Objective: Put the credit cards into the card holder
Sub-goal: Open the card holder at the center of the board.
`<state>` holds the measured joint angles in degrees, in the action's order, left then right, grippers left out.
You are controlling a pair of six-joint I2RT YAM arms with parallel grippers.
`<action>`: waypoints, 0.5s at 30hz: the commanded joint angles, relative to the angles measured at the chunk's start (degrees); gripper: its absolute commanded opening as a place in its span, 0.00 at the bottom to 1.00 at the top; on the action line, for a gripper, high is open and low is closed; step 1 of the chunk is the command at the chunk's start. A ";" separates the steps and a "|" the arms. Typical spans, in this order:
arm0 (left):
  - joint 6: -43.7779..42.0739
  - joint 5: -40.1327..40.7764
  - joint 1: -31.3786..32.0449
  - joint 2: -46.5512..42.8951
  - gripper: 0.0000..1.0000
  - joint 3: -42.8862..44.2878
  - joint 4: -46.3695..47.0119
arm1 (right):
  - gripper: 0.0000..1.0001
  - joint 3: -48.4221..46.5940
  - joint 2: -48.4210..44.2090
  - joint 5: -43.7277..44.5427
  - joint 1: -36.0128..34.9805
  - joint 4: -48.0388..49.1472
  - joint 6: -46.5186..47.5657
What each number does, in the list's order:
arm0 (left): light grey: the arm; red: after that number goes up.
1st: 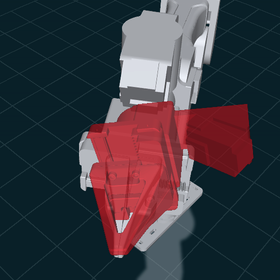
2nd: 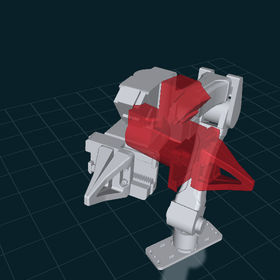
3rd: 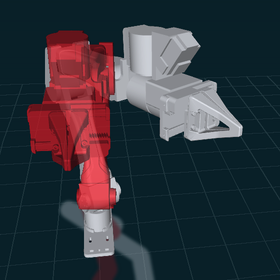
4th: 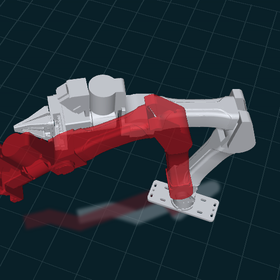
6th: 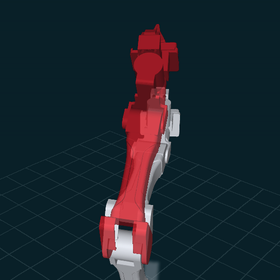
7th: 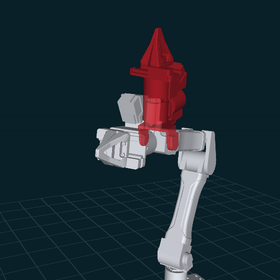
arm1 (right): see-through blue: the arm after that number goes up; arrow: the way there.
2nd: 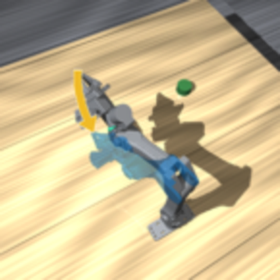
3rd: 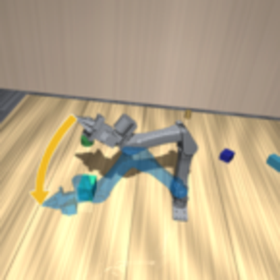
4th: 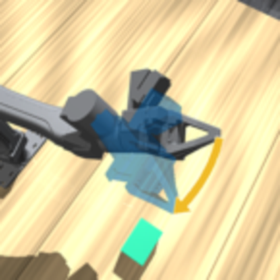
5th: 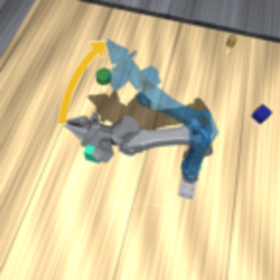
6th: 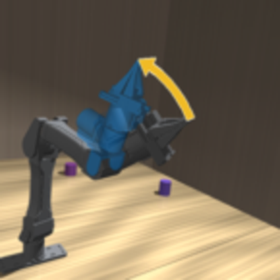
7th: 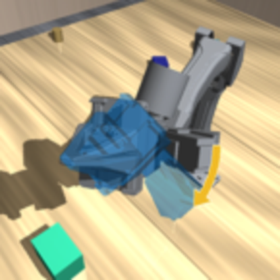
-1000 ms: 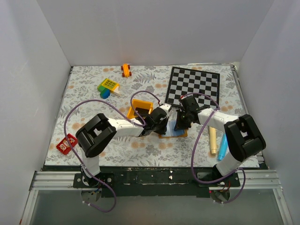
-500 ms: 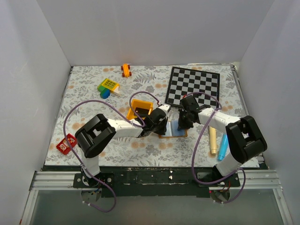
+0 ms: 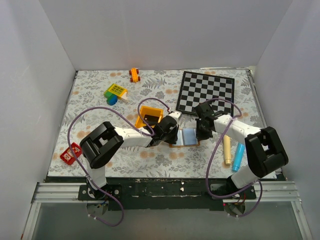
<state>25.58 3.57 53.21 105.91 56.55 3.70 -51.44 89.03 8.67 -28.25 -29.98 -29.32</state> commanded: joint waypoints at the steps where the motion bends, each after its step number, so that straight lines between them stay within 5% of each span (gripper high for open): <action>1: -1.24 -0.06 -0.12 -0.26 0.00 -0.92 -5.90 | 0.01 -2.52 -7.02 -0.04 0.21 -0.79 2.25; 7: -1.33 -0.23 -0.12 -0.35 0.00 -0.13 -5.99 | 0.01 -1.21 -15.64 -6.89 0.21 6.93 3.04; 15: -0.97 -0.06 -0.12 -0.53 0.00 0.13 -6.16 | 0.01 -0.69 -5.72 -19.81 0.21 14.40 0.23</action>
<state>25.34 3.36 53.21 105.91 56.88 3.20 -52.05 78.63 -3.25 -28.16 -21.15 -27.44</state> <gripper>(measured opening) 0.008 0.022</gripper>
